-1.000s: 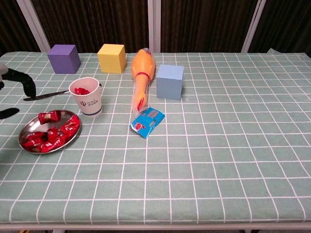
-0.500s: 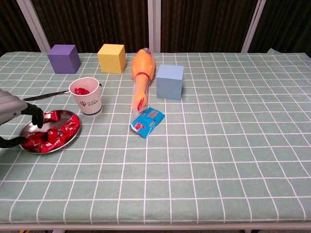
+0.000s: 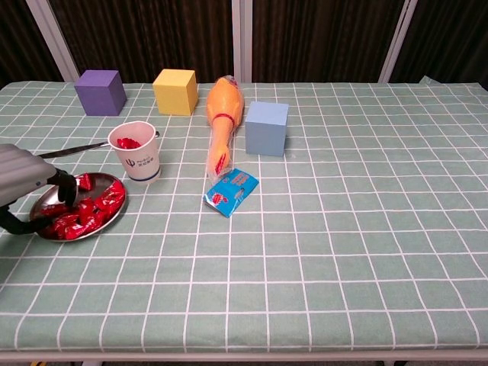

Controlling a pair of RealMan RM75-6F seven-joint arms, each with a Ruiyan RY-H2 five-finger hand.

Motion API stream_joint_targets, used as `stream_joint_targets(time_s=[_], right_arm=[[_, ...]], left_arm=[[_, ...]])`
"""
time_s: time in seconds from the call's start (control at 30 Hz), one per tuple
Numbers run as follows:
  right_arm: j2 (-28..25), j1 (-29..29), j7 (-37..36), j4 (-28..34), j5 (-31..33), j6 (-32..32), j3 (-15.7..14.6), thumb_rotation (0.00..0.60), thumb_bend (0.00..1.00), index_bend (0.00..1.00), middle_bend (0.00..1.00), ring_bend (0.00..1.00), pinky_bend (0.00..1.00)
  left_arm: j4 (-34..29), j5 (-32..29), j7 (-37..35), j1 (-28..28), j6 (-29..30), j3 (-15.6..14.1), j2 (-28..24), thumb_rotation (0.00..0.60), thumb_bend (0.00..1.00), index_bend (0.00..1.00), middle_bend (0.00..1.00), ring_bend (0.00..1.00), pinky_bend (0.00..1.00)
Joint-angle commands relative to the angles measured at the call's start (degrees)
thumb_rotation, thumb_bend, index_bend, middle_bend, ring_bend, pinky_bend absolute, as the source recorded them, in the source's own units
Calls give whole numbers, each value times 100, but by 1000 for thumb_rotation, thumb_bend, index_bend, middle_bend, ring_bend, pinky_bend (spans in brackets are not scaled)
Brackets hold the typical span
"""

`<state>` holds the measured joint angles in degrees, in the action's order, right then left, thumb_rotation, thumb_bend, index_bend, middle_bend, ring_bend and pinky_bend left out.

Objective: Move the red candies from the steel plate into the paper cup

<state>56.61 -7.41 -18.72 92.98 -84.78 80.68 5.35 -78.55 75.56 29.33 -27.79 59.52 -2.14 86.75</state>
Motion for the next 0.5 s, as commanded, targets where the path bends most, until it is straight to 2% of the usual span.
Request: stream_joint_targets(time_s=[0.03, 0.27, 0.5], right_arm=[[-1, -1, 1, 2, 0, -3, 0, 600, 196, 125, 237, 70, 424], [-5, -2, 9, 15, -3, 0, -2, 600, 196, 125, 237, 71, 424], [-13, 12, 13, 29, -8, 25, -5, 600, 195, 125, 237, 70, 425]], left_arm=[[88, 28, -30, 9, 6, -2, 45, 600, 374, 515, 524, 888, 1000], [400, 80, -263, -1, -25, 47, 176, 600, 384, 588, 616, 900, 1000], [615, 288, -657, 9, 77, 72, 249, 600, 446, 665, 712, 923, 1000]])
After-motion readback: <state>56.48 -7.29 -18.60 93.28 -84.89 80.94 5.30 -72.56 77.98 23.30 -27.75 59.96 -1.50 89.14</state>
